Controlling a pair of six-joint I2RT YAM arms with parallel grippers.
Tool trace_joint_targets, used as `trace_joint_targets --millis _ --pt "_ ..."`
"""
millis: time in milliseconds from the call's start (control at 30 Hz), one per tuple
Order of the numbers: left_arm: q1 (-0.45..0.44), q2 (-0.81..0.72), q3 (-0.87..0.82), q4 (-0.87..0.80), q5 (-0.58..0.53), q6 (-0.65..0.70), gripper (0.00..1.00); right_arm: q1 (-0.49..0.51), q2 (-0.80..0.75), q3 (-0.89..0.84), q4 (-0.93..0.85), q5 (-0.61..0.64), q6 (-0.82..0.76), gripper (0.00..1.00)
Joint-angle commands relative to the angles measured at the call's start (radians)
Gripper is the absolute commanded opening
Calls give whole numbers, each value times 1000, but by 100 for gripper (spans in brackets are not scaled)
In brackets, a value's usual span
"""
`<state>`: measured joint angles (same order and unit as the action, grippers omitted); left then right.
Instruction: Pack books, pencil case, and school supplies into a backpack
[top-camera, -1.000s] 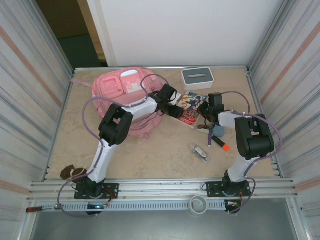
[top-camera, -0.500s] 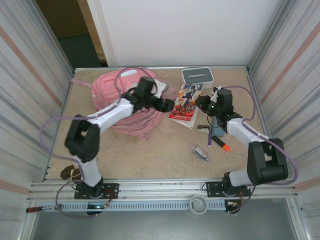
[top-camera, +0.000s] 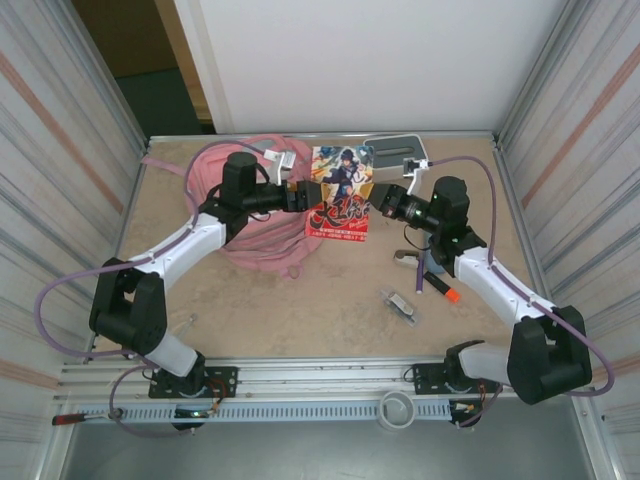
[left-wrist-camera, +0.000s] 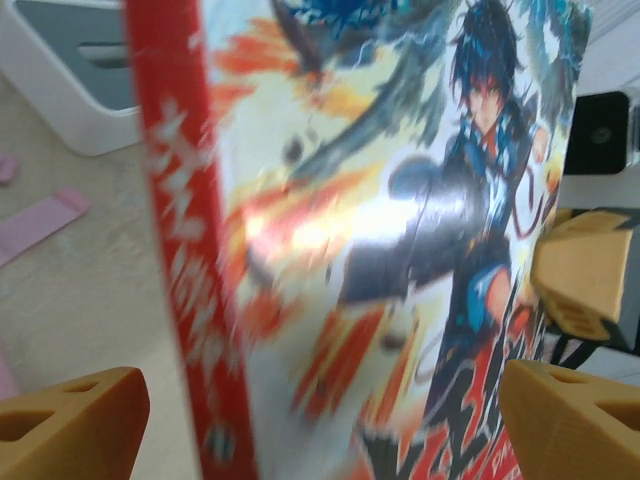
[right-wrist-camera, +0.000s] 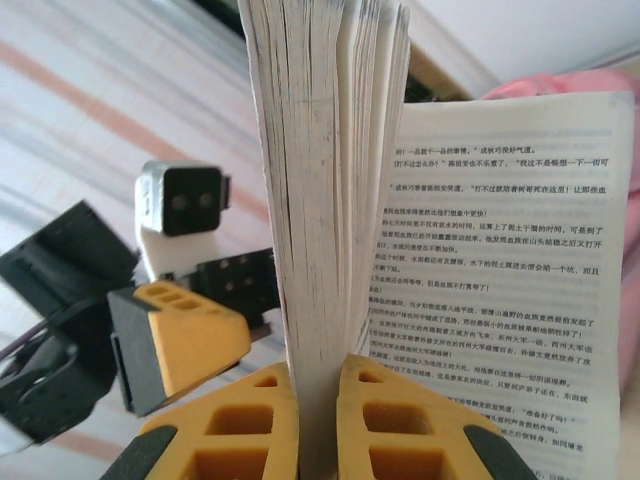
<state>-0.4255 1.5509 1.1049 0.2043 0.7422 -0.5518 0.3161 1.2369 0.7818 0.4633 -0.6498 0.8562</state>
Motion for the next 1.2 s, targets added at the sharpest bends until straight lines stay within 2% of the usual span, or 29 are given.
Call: trace_joint_targets --millis 0,67,300,333,400,467,533,667,767,933,1000,1067,1167 --pt "1 3 -37 160 106 -105 84 16 -21 59 156 -54 7 0" --pt "2 2 -49 219 133 -140 74 13 -4 59 140 -52 -8 0" --pt "10 -69 -79 231 158 -127 21 -17 37 68 -44 3 -132 1" --pt "10 -85 -84 232 160 -124 15 -17 36 75 -85 10 -160 8" --pt "11 -124 -98 237 164 -116 6 -12 35 97 -189 28 -229 34" --pt "11 -161 -111 240 164 -106 3 0 33 106 -254 45 -268 56" --pt "10 -192 -120 235 160 -93 2 17 39 101 -264 15 -290 70" --pt "11 -236 -133 232 176 -84 0 56 53 84 -219 -68 -312 91" --pt "11 -255 -155 300 193 -122 0 57 70 57 -108 -123 -262 97" --pt "12 -250 -175 380 213 -170 0 85 135 46 170 -259 -111 98" --pt "16 -235 -177 410 220 -196 0 110 166 60 244 -287 -66 95" --pt "27 -217 -175 442 229 -232 0 123 187 62 329 -297 -4 80" --pt "50 -199 -186 457 224 -248 0 101 205 45 457 -294 94 41"
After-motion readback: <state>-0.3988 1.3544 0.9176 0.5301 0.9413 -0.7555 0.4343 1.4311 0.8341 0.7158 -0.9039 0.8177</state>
